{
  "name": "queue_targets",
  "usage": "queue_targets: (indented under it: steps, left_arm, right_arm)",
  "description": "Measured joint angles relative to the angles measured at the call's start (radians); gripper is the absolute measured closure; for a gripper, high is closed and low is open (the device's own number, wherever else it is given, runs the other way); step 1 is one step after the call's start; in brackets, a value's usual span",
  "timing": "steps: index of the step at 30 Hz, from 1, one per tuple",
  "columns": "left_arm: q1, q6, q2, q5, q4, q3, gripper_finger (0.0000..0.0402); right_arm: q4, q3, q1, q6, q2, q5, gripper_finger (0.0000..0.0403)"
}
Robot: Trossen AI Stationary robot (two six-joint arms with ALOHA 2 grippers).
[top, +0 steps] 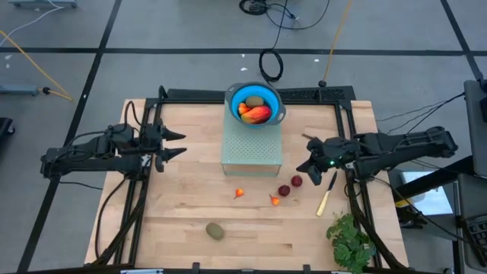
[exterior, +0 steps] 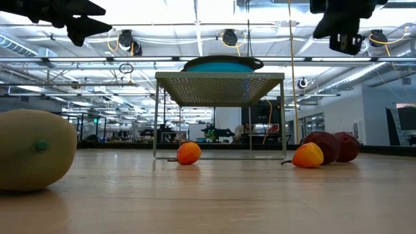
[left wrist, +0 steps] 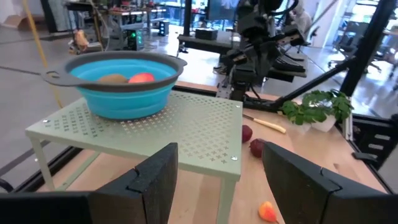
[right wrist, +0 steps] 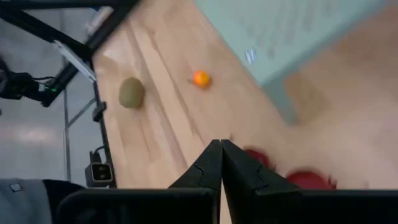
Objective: Pick & Place Fruit
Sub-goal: Put the pomegranate into the blue strainer bowl on the shelf
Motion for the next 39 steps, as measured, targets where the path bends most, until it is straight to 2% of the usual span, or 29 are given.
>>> queue_targets:
  steps: [8, 19, 29, 39]
  left_arm:
    - [0.000, 0.002, 0.000, 0.022, -0.034, 0.000, 0.0167]
    - [0.000, 0.012, 0.000, 0.022, -0.056, 0.000, 0.0167]
    - [0.000, 0.012, 0.000, 0.022, -0.092, 0.000, 0.0167]
    - [0.000, 0.006, 0.000, 0.022, -0.096, 0.000, 0.0167]
  right_arm:
    - [-0.182, 0.110, 0.108, 0.246, 0.137, 0.022, 0.0403]
    - [-0.326, 0.310, 0.196, 0.449, 0.320, 0.022, 0.0403]
    - [-0.328, 0.344, 0.260, 0.675, 0.451, 0.014, 0.0403]
    - [-0.438, 0.345, 0.261, 0.746, 0.502, 0.043, 0.0403]
